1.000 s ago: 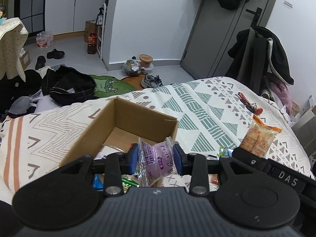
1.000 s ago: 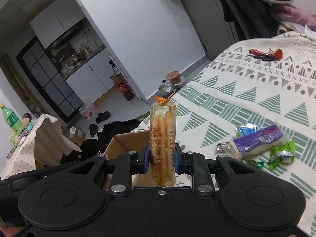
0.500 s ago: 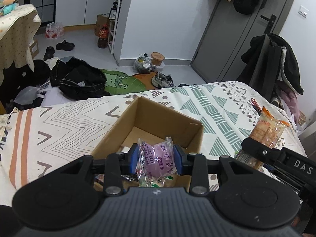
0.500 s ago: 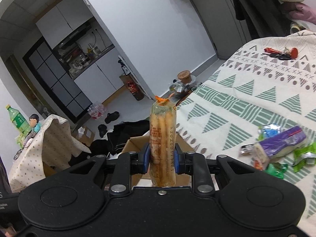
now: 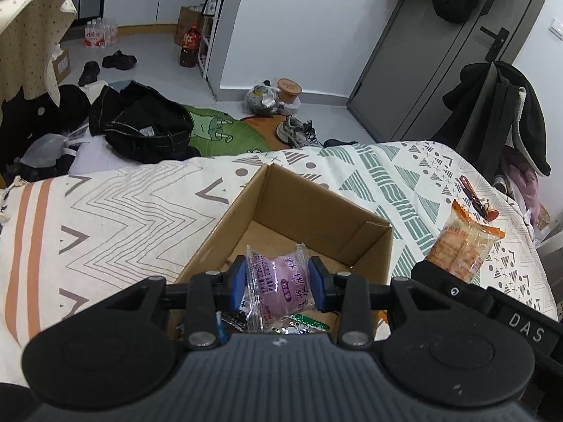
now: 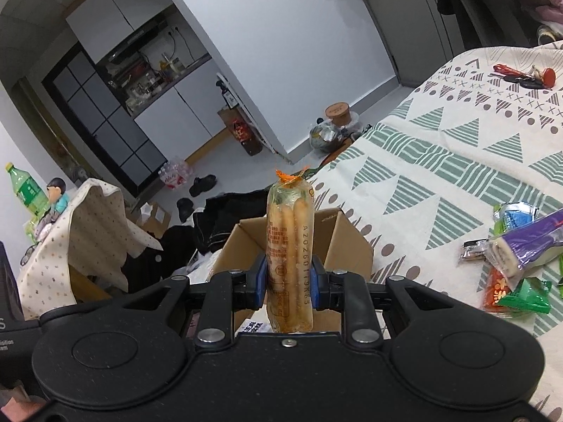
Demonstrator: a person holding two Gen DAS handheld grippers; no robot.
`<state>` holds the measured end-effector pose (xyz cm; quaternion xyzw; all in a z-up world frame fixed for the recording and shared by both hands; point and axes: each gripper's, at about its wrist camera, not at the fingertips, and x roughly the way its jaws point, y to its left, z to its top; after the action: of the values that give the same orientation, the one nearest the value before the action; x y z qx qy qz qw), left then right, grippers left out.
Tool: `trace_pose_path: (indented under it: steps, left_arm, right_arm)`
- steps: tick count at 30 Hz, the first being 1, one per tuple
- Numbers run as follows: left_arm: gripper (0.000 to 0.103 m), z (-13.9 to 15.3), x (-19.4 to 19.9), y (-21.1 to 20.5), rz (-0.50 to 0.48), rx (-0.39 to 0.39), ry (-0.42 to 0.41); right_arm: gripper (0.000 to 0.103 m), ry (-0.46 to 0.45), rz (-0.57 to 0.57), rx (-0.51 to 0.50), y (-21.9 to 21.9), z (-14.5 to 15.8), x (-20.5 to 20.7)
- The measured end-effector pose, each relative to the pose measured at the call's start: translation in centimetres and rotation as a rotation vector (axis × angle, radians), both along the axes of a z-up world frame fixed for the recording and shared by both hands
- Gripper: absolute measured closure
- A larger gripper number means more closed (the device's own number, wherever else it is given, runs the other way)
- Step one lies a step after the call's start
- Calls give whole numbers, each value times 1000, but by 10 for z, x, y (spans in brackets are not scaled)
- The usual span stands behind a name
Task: Organize snacks
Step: 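Open the left gripper over the box while the right releases the biscuit-stick pack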
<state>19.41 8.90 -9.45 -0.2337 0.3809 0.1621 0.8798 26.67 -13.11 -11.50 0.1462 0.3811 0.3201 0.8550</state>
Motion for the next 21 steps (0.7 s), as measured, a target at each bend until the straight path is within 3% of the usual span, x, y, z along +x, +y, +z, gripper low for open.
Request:
trace_pose_path:
  steps: [11, 13, 15, 21]
  left_arm:
    - [53, -5, 8, 17, 9, -33, 24]
    - [48, -4, 8, 19, 14, -25, 27]
    - [44, -3, 6, 21, 20, -15, 29]
    - [29, 3, 0, 25, 39, -1, 24]
  right_arm:
    - [79, 28, 36, -17, 22, -9, 5]
    - [74, 27, 43, -45, 27, -9, 3]
    - [60, 31, 47, -57, 27, -9, 2]
    - [58, 52, 8, -29, 9, -5, 4]
